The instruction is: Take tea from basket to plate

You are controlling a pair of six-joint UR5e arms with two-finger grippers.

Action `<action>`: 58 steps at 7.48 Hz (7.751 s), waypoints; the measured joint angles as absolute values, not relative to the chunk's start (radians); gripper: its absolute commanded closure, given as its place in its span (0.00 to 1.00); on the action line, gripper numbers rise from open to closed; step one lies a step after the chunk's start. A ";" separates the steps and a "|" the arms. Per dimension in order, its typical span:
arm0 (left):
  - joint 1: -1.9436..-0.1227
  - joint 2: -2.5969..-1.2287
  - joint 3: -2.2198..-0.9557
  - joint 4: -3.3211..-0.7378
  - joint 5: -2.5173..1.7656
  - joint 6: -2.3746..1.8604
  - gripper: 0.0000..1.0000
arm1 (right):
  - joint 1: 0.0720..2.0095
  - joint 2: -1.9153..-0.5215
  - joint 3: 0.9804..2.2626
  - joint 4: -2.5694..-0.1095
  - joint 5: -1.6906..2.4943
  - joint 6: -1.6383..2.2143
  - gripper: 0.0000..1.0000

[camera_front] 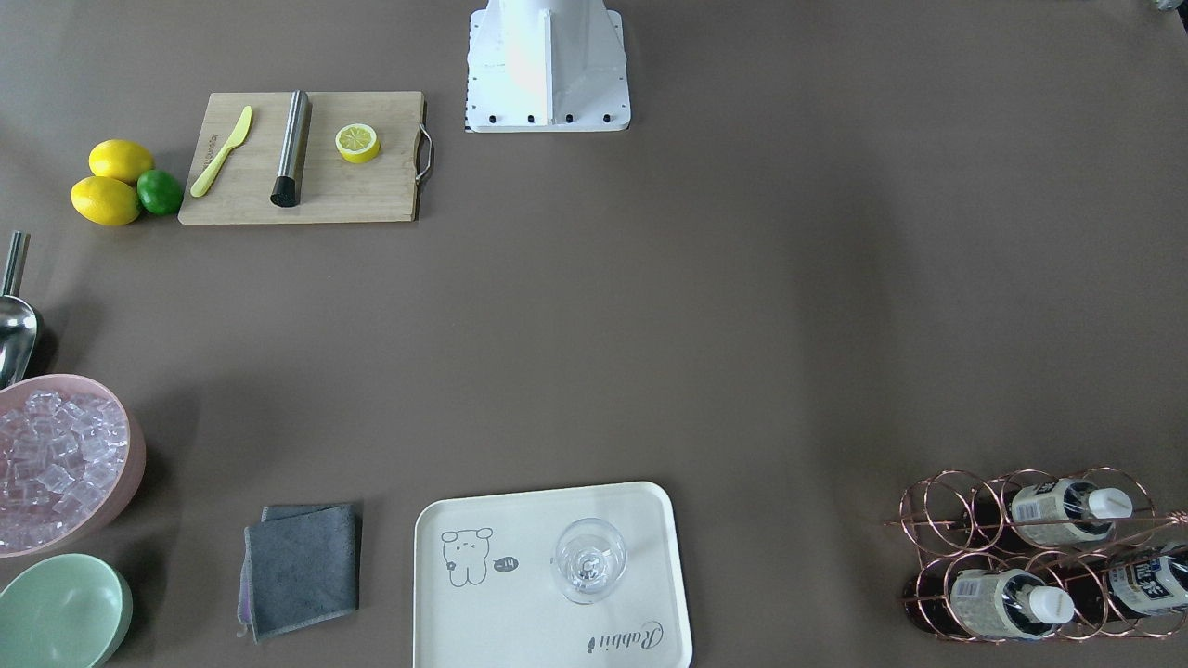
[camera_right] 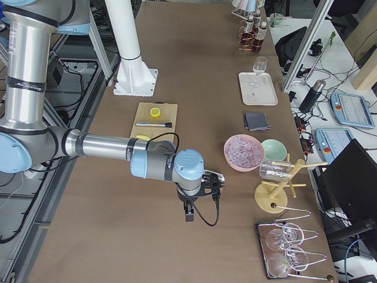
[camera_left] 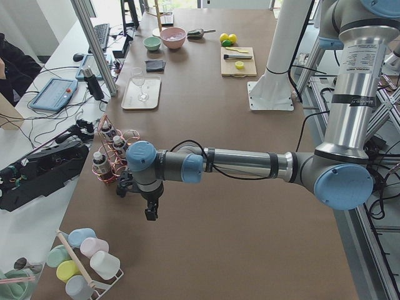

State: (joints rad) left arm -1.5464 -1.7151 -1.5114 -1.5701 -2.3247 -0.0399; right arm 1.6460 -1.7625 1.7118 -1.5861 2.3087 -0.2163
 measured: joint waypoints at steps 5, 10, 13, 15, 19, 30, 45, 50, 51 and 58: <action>-1.528 -1.993 -1.447 -1.441 -2.308 0.334 0.02 | 1.646 -1.764 1.712 -1.586 2.310 -0.218 0.00; -1.532 -2.148 -1.430 -1.442 -2.307 0.824 0.02 | 1.647 -1.763 1.715 -1.586 2.312 -0.220 0.00; -1.472 -2.234 -1.377 -1.496 -2.306 0.975 0.02 | 1.648 -1.761 1.718 -1.586 2.312 -0.222 0.00; -1.439 -2.299 -1.278 -1.550 -2.305 1.009 0.02 | 1.647 -1.758 1.745 -1.586 2.317 -0.218 0.00; -1.390 -2.348 -1.183 -1.610 -2.276 1.006 0.18 | 1.649 -1.760 1.744 -1.586 2.318 -0.215 0.00; -1.449 -2.264 -1.506 -1.416 -2.350 1.010 1.00 | 1.581 -1.665 1.734 -1.587 2.338 -0.013 0.00; -0.897 -2.321 -2.085 -1.172 -2.287 0.345 1.00 | 1.501 -1.598 1.730 -1.511 2.337 -0.011 0.01; -0.724 -2.393 -2.039 -1.256 -2.238 0.150 1.00 | 1.370 -1.507 1.748 -1.551 2.403 0.177 0.01; -0.709 -2.404 -2.030 -1.263 -2.235 0.130 1.00 | 1.326 -1.477 1.755 -1.571 2.421 0.285 0.01; -0.633 -2.421 -2.041 -1.287 -2.145 0.063 1.00 | 1.054 -1.078 1.747 -1.763 2.458 1.003 0.01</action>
